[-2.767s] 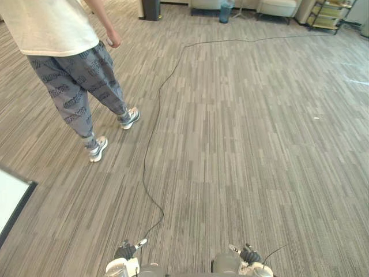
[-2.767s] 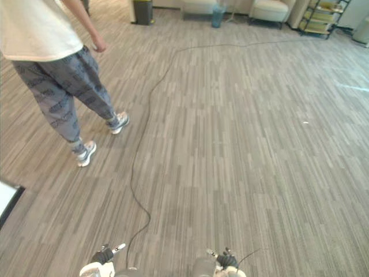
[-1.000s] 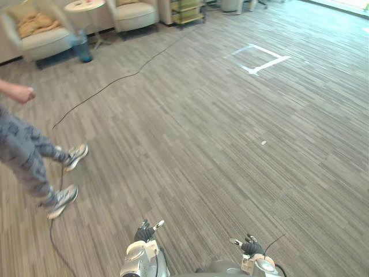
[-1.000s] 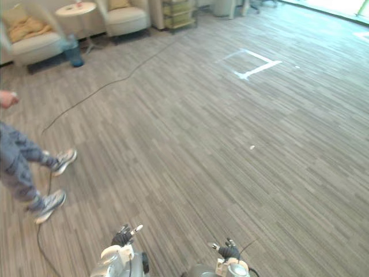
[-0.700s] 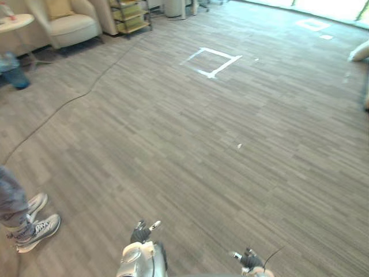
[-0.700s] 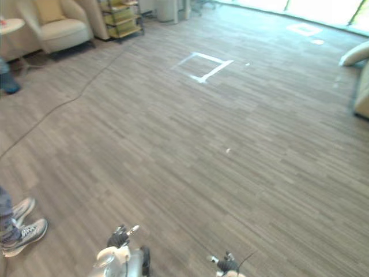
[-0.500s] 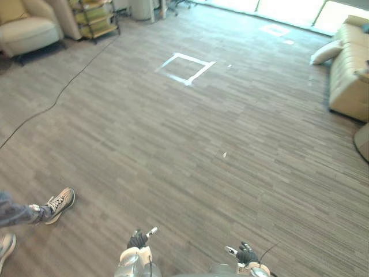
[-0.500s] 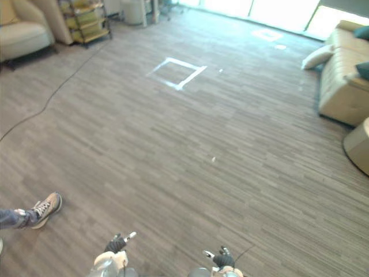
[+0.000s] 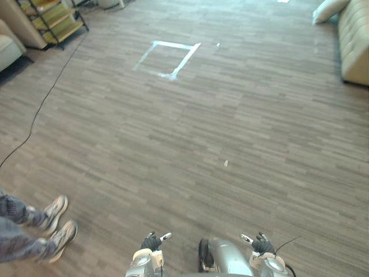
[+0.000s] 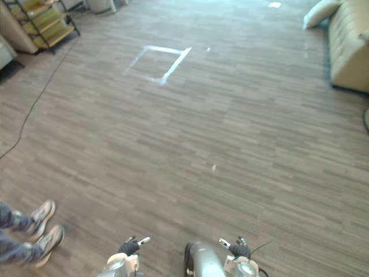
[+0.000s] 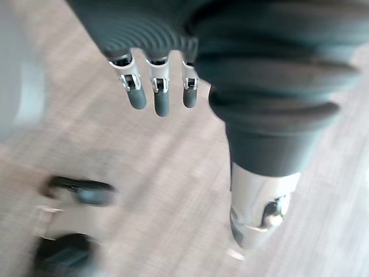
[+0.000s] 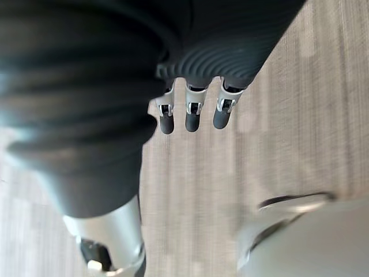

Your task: Pick up cushions and gather them together orderly.

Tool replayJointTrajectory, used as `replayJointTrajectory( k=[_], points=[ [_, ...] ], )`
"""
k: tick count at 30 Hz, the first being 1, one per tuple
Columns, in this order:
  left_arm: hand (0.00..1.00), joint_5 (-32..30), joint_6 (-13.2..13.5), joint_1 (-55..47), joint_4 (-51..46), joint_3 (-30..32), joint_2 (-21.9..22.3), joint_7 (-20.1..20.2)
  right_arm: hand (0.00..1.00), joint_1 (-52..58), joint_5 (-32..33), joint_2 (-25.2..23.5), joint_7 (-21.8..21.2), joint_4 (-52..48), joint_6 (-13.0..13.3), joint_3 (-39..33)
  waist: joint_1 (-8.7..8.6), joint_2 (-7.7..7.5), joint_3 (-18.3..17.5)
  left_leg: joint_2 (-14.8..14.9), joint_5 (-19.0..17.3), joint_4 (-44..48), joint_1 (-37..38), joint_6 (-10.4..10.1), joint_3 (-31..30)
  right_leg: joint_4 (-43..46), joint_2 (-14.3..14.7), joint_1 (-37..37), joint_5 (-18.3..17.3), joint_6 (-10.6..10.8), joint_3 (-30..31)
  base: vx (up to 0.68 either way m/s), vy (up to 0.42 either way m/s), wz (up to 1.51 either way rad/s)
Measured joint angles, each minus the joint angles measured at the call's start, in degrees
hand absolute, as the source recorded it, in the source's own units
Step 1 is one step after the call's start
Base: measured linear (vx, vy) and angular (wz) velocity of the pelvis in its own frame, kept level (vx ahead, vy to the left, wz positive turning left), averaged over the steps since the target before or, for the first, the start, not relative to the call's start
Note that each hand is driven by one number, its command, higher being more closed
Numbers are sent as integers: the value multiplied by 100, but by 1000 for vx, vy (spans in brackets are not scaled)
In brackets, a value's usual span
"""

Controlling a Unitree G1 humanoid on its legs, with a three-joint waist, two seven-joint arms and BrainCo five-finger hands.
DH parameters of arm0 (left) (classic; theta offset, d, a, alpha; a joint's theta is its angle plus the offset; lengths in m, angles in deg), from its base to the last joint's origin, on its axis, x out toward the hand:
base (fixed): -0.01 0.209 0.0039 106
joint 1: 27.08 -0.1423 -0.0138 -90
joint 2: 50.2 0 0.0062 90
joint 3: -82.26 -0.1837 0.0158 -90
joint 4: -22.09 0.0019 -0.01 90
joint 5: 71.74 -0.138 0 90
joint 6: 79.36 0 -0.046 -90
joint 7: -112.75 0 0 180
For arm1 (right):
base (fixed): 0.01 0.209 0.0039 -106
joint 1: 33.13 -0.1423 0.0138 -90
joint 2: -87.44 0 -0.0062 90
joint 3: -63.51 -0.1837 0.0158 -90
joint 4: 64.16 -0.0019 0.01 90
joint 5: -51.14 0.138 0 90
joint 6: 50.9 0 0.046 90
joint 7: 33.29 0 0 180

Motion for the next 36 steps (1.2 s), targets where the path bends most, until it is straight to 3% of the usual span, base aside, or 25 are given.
replayJointTrajectory(
  k=[1, 3, 6, 7, 8, 10, 11, 12, 13, 14, 15, 16, 19, 21, 22, 23, 24, 25, 26, 27, 28, 30, 32, 34, 36],
  points=[
    [0, 12, 29, -32, -146, -1, 12, 11, 0, 4, 5, -14, -5, 70, 1, 157, 93, -30, -4, 36, -261, -155, -476, 234, 259, -291, 39, 367, -79, -37, 229, 396, -16, -86],
    [0, 85, 94, -55, -313, 0, 31, 21, 0, 1, 13, 32, -3, 72, -8, 257, 173, 4, -18, 46, -484, -837, -1063, 389, 536, -518, 30, 740, -200, -24, 551, 386, 33, -91],
    [0, 276, 180, -101, -465, 175, 33, 9, 0, 81, 55, 33, -1, 76, -55, 248, 268, 18, -15, -34, -459, -3415, -1454, 470, 847, -835, -104, 1405, -411, 322, 1031, 603, 153, -91],
    [0, 321, 223, -102, -479, 207, 22, 5, 0, 109, 52, 21, 5, 76, -55, 258, 271, -13, -41, -171, -256, -4371, -1580, 492, 848, -1094, -248, 1785, -608, 442, 1212, 646, 248, -69],
    [0, 336, 232, -112, -494, 208, 15, 3, 0, 135, 52, 15, 4, 76, -55, 261, 284, -51, -76, -237, -185, -4572, -1635, 540, 894, -1182, -338, 1923, -679, 522, 1272, 821, 346, -77],
    [0, 389, 238, -153, -560, 209, 6, 0, 0, 266, 52, -38, 6, 90, -54, 255, 460, -223, -259, -449, 475, -4589, -1632, 799, 991, -1070, -646, 2102, -795, 731, 1542, 710, 307, -74],
    [0, 392, 237, -175, -502, 221, -76, -5, 0, 376, 50, -153, 5, 108, -53, 231, 519, -457, -496, -714, 843, -4514, -1602, 1003, 964, -628, -923, 1951, -829, 867, 1661, 854, 325, -44],
    [0, 396, 234, -160, -487, 213, -179, -7, 0, 427, 44, -271, -1, 121, -56, 166, 469, -690, -599, -932, 578, -4388, -1525, 1140, 1056, -15, -1123, 1724, -637, 1152, 1704, 853, 321, -13],
    [0, 404, 234, -154, -474, 218, -214, -11, 0, 450, 42, -336, -11, 158, -57, 157, 450, -735, -578, -944, 387, -4254, -1425, 1131, 1081, 454, -1102, 1602, -297, 1273, 1743, 843, 319, 13],
    [0, 438, 223, -139, -405, 223, -282, -16, 0, 414, 32, -421, -9, 158, -57, 82, 444, -802, -561, -960, 257, -4125, -1241, 1213, 1114, 1112, -1024, 1429, 332, 1288, 1774, 799, 309, 8],
    [0, 440, 190, -134, -307, 208, -376, -26, 0, 408, -31, -469, -34, 148, -40, 83, 405, -824, -529, -1069, 111, -4325, -740, 1311, 1079, 2276, -936, 993, 1415, 1636, 1771, 903, 301, -1],
    [0, 439, 113, -124, -206, 190, -361, -44, 0, 395, -88, -407, -40, 109, 28, 89, 403, -765, -487, -1138, -123, -4597, -190, 1269, 962, 3484, -935, 478, 1282, 1695, 1602, 698, 189, -8],
    [0, 441, 63, -83, 25, -64, -244, -114, 0, 412, -104, -251, -20, -162, 80, 52, 241, -478, -402, -1176, -568, -5193, 991, 1252, 896, 4520, -1005, -839, 387, 1243, 836, 600, 114, -3],
    [0, 435, 42, -28, 179, -142, -178, -131, 0, 340, -85, -183, -25, -207, 146, -11, 130, -385, -343, -1144, -619, -5480, 1487, 1258, 846, 4104, -1007, -1432, -48, 1010, 392, 561, 26, 26],
    [0, 427, 0, -16, 230, -253, -137, -150, 0, 290, -77, -142, -23, -219, 174, -73, 67, -338, -313, -1081, -637, -5608, 1788, 1288, 815, 3443, -1005, -1734, -183, 974, 90, 560, -42, 44],
    [0, 425, -4, -15, 227, -321, -123, -146, 0, 281, -77, -117, -21, -249, 178, -101, 58, -319, -299, -1019, -655, -5692, 1957, 1313, 795, 2788, -1006, -1905, -150, 970, -82, 576, -116, 68],
    [0, 421, 4, -7, 220, -425, -123, -145, 0, 284, -81, -102, -20, -261, 173, -146, 32, -321, -299, -968, -698, -5835, 2162, 1290, 716, 1680, -1021, -2030, 149, 975, -187, 606, -191, 81],
    [0, 376, 6, -4, 217, -501, -140, -140, 0, 292, -77, -78, -12, -253, 170, -167, -1, -344, -276, -977, -746, -5974, 2347, 1212, 566, 939, -1061, -2058, 706, 856, -191, 634, -215, 82],
    [0, 357, 0, -26, 238, -503, -103, -143, 0, 248, -84, -13, -17, -187, 169, -210, -42, -283, -282, -892, -805, -6064, 2538, 1115, 406, 1086, -987, -2019, 952, 459, -242, 675, -223, 40],
    [0, 332, 10, -56, 219, -451, -32, -139, 0, 161, -114, 76, -10, -124, 151, -213, 13, -153, -266, -809, -688, -6052, 2606, 981, 389, 1345, -973, -2055, 738, 436, -270, 652, -248, 13],
    [0, 326, 8, -43, 217, -415, -15, -139, 0, 150, -102, 72, -7, -134, 150, -264, -6, -134, -233, -809, -478, -5867, 2554, 715, 241, 1721, -1046, -2123, 347, 371, -262, 775, -330, -4],
    [0, 311, 6, -92, 219, -270, 32, -137, 0, 117, -103, 107, -3, -146, 124, -274, -80, -17, -245, -666, -331, -5189, 2386, 493, 88, 1854, -963, -1944, -45, 279, -319, 617, -299, 5],
    [0, 329, 10, -137, 74, 33, 45, -125, 0, 113, -79, 115, 5, -166, 116, -256, -94, 145, -143, -208, 321, -1944, 1046, -323, -542, 1208, -561, -1046, -223, 227, -390, 553, -254, -4],
    [0, 336, 27, -184, -212, 334, 48, -124, 0, 110, -64, 58, 8, -123, 64, -118, 34, 176, -58, 37, 151, -139, 199, -176, -464, 598, -274, -154, -256, 82, -283, 447, -148, -44],
    [0, 338, 72, -253, -369, 395, 13, -130, 0, 120, -62, 45, -4, -63, 38, 254, 217, 59, -82, 71, -205, -93, -479, 194, 19, 33, -230, 562, -313, 29, 34, 493, -85, -83]
  ],
)
